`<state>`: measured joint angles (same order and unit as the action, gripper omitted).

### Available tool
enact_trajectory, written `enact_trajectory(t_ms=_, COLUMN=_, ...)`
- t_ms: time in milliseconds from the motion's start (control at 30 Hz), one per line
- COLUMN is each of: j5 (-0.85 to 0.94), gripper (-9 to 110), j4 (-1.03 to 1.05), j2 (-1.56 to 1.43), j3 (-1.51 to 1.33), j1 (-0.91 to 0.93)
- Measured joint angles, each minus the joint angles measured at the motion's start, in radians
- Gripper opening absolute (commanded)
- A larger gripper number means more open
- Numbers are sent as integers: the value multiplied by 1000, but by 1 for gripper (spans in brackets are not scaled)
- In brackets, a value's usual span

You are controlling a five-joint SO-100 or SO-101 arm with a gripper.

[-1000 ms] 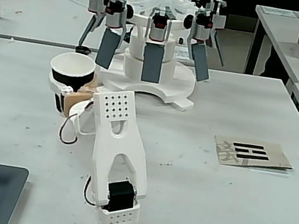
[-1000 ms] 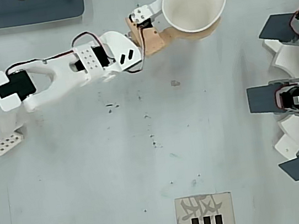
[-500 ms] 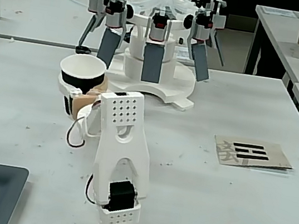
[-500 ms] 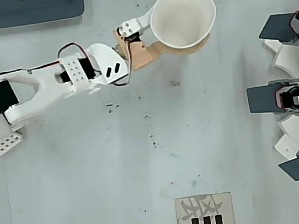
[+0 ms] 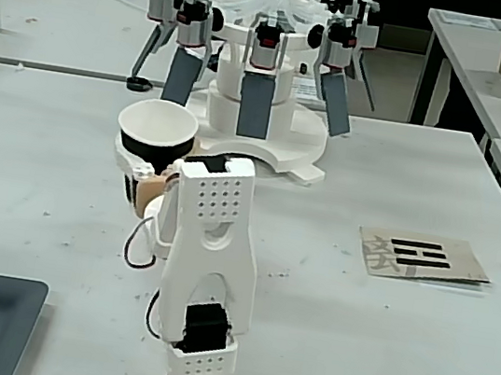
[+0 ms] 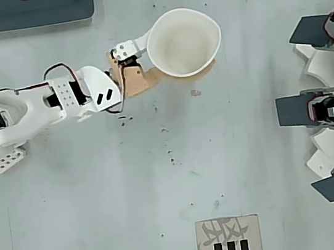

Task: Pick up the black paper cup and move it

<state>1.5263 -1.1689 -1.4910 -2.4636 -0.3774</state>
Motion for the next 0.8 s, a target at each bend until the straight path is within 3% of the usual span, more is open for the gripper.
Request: enact_trajectory(t_ms=800, j5=87, gripper=6, j4=-34, j2=-109, j3=-78, j1=219)
